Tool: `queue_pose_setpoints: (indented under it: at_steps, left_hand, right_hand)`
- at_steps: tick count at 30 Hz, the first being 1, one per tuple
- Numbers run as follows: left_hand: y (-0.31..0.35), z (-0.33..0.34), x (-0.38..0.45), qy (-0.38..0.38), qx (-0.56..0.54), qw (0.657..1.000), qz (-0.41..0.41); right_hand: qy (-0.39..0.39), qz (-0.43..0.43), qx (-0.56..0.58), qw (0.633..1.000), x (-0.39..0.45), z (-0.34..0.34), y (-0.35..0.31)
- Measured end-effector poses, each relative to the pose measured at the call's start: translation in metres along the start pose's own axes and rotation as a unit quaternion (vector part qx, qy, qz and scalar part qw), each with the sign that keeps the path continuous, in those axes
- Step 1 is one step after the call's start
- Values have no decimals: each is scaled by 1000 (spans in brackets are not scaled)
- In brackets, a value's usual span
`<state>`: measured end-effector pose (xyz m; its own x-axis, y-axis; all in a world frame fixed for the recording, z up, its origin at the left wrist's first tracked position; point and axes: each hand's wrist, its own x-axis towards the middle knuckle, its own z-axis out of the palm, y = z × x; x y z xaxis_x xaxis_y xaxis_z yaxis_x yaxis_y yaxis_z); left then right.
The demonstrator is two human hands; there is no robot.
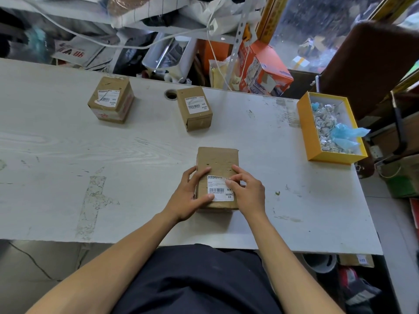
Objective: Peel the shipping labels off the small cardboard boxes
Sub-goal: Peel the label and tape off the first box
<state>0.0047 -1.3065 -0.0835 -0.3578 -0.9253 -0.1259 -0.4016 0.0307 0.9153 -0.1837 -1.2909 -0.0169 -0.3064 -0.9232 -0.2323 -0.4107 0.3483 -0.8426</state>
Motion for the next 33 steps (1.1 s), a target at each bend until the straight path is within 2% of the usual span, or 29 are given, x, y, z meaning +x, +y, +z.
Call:
queue_pose_setpoints:
  at_steps: [13, 23, 33]
  left_hand:
    - [0, 1, 1, 4, -1, 1000, -2]
    - [-5, -2, 3, -37, -40, 998, -4]
    - [-3, -2, 2, -19, -23, 1000, 5]
  right_hand:
    - [-2, 5, 6, 1000, 1, 1, 1]
    - [-2, 10, 13, 1000, 2, 1, 2]
    - [4, 1, 27, 1000, 0, 2, 3]
